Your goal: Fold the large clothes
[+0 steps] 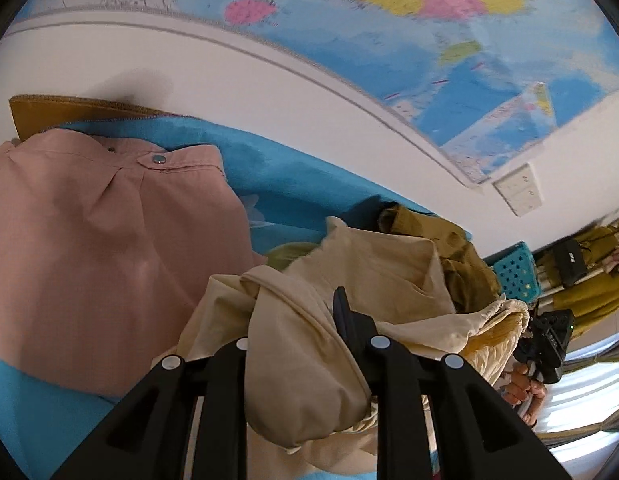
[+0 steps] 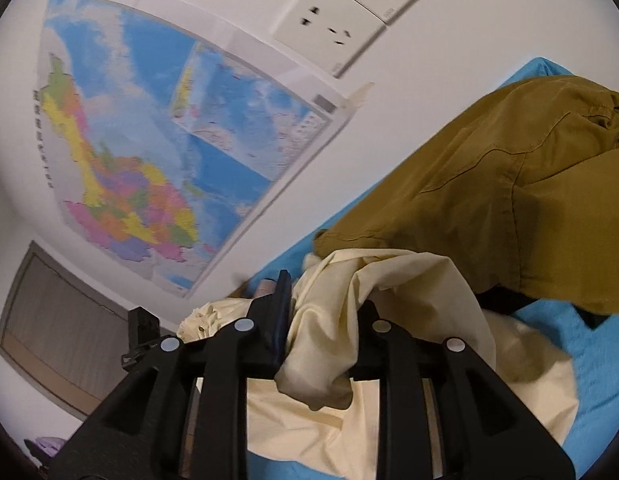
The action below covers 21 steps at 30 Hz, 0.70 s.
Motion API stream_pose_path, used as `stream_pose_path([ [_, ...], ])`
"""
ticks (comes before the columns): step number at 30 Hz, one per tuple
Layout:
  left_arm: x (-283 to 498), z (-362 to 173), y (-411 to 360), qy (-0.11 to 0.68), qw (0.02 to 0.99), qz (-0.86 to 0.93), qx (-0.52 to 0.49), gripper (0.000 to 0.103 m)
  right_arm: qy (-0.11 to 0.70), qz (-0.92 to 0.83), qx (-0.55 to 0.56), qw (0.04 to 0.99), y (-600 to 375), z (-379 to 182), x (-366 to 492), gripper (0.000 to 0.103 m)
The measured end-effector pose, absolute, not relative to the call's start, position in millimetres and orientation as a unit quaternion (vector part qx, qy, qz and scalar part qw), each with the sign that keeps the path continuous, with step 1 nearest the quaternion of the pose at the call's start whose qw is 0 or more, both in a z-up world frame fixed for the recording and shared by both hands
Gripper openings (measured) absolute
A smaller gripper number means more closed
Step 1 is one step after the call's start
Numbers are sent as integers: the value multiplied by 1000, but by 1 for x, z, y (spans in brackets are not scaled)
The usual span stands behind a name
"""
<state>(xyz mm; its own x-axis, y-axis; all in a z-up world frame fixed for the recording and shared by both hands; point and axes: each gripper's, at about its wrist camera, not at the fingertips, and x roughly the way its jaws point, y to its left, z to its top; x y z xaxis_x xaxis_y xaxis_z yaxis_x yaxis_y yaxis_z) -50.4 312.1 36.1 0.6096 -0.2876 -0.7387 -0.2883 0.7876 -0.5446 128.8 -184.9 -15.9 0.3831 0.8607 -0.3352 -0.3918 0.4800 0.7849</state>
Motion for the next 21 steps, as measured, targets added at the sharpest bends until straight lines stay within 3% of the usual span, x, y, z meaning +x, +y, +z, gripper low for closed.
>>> stream_pose_path([
  [9,-6,6,324,476,810,27,-341,22,406,371,310,775,-176,-38,159,33],
  [12,6,-4,325,487,803,34,-342,23,398,365,291,790,-172,-35,155,47],
  [14,12,-10,327,494,797,34,-346,23,382,371,292,794,-175,-30,148,73],
  [17,16,-22,337,500,780,24,-376,24,346,379,255,819,-174,-18,120,76],
  [21,15,-25,340,496,776,0,-389,31,327,420,125,837,-131,-17,70,76],
])
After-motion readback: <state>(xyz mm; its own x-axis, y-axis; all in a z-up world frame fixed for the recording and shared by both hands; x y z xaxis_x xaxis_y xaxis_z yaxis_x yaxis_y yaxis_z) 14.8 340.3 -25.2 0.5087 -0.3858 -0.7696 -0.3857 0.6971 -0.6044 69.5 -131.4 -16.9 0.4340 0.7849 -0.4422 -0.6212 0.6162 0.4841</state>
